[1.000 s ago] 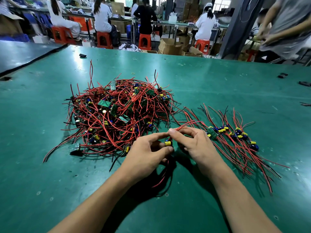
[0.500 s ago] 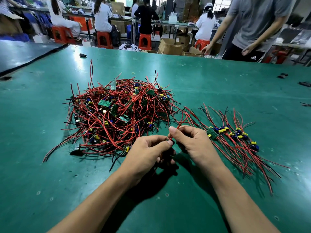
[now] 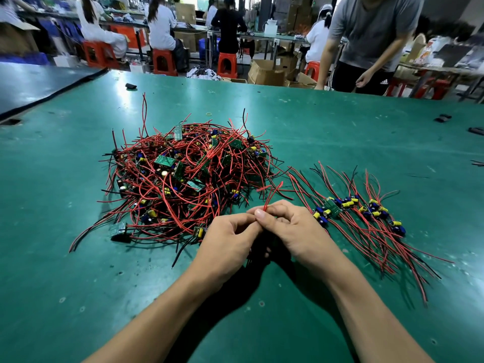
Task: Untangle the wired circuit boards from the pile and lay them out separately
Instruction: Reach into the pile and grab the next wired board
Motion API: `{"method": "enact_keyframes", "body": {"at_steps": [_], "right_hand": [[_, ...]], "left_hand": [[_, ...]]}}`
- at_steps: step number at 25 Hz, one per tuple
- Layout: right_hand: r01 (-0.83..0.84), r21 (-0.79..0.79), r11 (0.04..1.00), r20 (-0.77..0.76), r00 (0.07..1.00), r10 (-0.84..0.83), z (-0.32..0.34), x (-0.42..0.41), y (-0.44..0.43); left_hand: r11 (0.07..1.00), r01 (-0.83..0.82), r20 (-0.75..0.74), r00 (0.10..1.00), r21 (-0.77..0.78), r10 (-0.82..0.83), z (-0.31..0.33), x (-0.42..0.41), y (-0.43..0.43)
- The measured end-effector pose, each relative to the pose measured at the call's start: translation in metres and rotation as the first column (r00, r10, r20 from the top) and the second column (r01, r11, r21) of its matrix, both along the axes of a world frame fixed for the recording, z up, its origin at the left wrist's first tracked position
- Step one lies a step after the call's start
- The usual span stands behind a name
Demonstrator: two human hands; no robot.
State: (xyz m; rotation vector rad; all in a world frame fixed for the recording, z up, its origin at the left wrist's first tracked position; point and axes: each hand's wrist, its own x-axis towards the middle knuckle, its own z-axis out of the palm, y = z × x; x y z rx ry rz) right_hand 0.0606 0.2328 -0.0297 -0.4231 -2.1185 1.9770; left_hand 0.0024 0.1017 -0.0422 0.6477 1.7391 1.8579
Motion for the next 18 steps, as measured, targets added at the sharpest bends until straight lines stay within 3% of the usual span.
{"method": "enact_keyframes", "body": {"at_steps": [5, 9, 13, 18], "right_hand": [[0.062, 0.144, 0.988, 0.019, 0.998, -0.065, -0.002, 0.000, 0.004], [0.231, 0.221, 0.947, -0.060, 0.973, -0.223, -0.002, 0.000, 0.017], [0.369, -0.084, 0.926, -0.061, 0.925, -0.374, 0.002, -0.002, 0.029], [0.253, -0.514, 0.819, 0.016, 0.958, -0.286, 0.010, -0.001, 0.033]], "left_hand": [[0.995, 0.012, -0.081, 0.997, -0.103, -0.021, 0.003, -0.002, -0.004], [0.967, 0.027, -0.182, 0.981, -0.252, -0.075, 0.008, -0.002, -0.004], [0.945, 0.012, -0.264, 0.959, -0.327, -0.104, 0.015, -0.002, -0.004], [0.946, 0.052, -0.268, 0.953, -0.319, -0.142, 0.020, -0.002, -0.005]]}}
